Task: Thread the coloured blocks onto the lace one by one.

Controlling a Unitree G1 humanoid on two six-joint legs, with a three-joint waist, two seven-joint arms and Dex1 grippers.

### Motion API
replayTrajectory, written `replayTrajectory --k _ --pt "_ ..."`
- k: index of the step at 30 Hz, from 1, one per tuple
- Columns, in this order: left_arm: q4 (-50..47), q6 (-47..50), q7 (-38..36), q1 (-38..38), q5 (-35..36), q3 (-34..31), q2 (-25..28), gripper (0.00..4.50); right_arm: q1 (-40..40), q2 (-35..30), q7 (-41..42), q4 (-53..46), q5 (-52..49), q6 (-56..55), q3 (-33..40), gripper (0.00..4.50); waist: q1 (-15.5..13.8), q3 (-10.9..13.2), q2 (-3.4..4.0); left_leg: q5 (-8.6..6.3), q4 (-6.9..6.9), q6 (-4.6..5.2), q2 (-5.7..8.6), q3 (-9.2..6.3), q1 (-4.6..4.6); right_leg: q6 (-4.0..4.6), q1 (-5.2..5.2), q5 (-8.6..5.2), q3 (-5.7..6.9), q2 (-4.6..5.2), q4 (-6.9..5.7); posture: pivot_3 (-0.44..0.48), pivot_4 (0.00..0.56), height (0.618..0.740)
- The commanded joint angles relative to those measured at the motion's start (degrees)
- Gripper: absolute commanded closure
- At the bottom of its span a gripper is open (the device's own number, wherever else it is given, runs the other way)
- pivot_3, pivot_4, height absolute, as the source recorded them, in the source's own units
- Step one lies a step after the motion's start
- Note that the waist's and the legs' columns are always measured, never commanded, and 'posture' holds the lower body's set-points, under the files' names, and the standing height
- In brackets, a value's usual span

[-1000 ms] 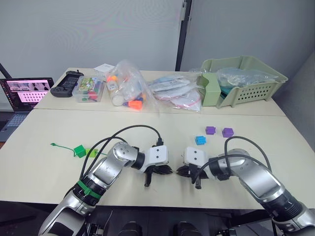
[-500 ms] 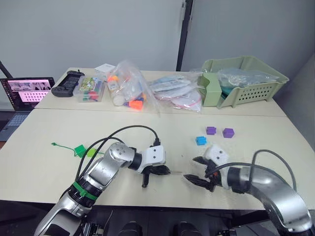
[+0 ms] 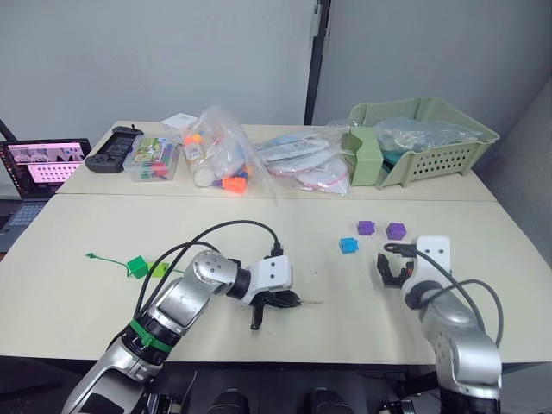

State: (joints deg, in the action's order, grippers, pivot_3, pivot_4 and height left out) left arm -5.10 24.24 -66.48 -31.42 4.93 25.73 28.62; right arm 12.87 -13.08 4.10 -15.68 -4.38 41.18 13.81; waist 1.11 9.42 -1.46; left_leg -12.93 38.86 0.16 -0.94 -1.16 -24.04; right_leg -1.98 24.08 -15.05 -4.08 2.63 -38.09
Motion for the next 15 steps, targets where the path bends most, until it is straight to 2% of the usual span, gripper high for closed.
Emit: replayTrajectory --k 1,9,15 --pt "-1.0 0.3 0.4 -0.3 1.0 -1.0 -0.3 4.5 3.9 -1.9 -0.5 7.5 0.9 -6.0 0.9 0.01 -0.2 0.0 0.0 0.0 -0.02 0.0 0.0 -0.02 0.0 0.0 0.0 0.0 0.01 0.0 -0.01 0.0 0.15 0.74" --pt "-1.3 0.6 0.9 0.0 1.1 -1.1 -0.2 4.5 13.1 -5.1 -0.6 25.8 1.2 -15.0 0.8 0.01 0.1 0.0 0.01 0.0 -0.09 0.0 0.01 -0.03 -0.01 0.01 0.01 0.01 0.01 0.01 -0.01 0.0 0.15 0.74" --pt "-1.7 1.0 0.9 0.3 1.1 -1.1 0.0 4.5 17.4 -6.6 0.2 36.0 1.0 -20.8 0.5 0.01 0.2 0.0 0.01 0.0 -0.09 0.0 0.02 -0.03 -0.01 0.01 0.01 0.01 0.0 0.02 -0.01 0.0 0.15 0.74"
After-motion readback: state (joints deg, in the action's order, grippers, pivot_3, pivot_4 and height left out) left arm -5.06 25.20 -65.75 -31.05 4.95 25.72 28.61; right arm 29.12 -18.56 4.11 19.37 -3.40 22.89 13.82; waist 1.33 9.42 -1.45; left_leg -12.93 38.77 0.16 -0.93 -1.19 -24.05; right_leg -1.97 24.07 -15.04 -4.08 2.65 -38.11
